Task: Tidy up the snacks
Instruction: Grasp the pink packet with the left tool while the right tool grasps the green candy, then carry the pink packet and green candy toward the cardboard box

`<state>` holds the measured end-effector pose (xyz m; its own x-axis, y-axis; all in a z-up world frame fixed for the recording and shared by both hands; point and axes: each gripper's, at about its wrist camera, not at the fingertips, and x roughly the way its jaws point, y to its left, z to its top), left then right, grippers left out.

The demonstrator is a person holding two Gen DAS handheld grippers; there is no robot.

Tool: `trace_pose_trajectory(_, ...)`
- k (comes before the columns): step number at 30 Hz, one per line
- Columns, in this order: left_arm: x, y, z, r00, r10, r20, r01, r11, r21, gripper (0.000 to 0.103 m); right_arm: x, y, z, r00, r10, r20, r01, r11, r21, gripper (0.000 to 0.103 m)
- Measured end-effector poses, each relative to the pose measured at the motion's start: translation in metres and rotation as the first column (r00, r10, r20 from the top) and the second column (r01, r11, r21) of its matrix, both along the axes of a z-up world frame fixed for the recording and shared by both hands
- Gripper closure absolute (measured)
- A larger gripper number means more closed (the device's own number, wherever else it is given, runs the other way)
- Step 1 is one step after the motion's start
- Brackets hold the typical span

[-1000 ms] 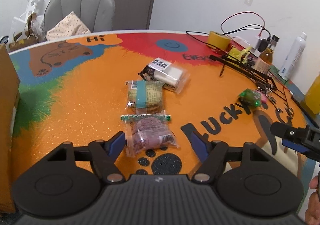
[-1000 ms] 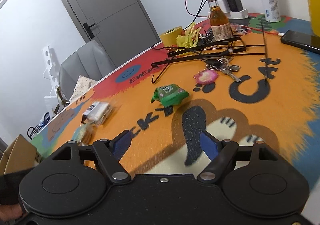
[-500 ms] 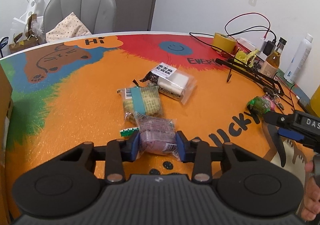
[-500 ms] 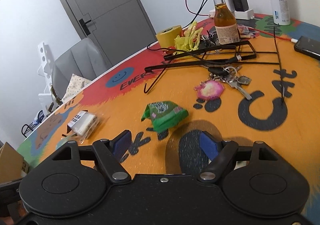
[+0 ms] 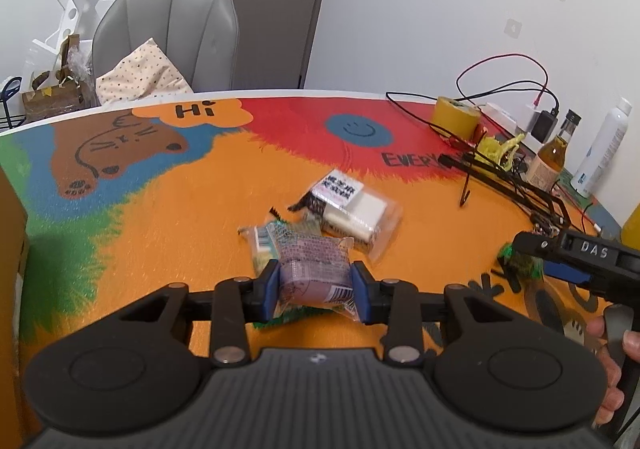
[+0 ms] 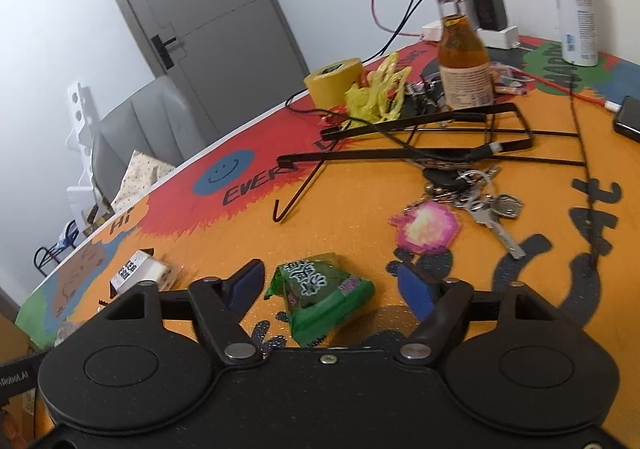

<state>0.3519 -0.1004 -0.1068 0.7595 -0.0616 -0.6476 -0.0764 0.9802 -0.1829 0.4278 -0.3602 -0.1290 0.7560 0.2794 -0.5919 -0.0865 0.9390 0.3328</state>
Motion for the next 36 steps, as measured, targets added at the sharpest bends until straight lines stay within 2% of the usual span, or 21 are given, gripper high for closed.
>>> trace_pose_trajectory(1, 0.002, -0.001, 0.0, 1.0, 0.001, 0.0, -0.001, 1.0, 0.002, 0.067, 0.0, 0.002, 0.0, 1.0, 0.011, 0.004, -0.011, 1.0, -0.017, 0.047)
trace_pose_trajectory(4, 0.01, -0.003, -0.002, 1.0, 0.003, -0.007, -0.003, 1.0, 0.005, 0.067, 0.0, 0.008, 0.001, 0.999, 0.037, -0.004, -0.037, 0.998, -0.053, 0.063)
trace_pose_trajectory(7, 0.016, -0.006, -0.003, 1.0, -0.003, -0.007, 0.003, 1.0, 0.012, 0.067, -0.002, 0.012, 0.004, 0.999, 0.05, -0.023, -0.051, 0.997, -0.049, 0.068)
trace_pose_trajectory(16, 0.008, 0.001, 0.006, 1.0, -0.016, -0.006, 0.016, 1.0, -0.004, 0.067, -0.028, 0.018, 0.019, 1.0, 0.004, -0.005, -0.004, 0.999, -0.04, 0.07)
trace_pose_trajectory(29, -0.052, 0.024, 0.024, 0.993, -0.102, 0.061, 0.103, 0.995, -0.013, 0.067, -0.103, 0.05, 0.036, 0.996, -0.055, 0.068, 0.056, 0.998, -0.012, 0.07)
trace_pose_trajectory(36, -0.076, 0.035, 0.036, 0.985, -0.146, 0.097, 0.149, 0.989, -0.022, 0.067, -0.142, 0.063, 0.06, 0.99, -0.071, 0.125, 0.074, 0.997, -0.025, 0.07)
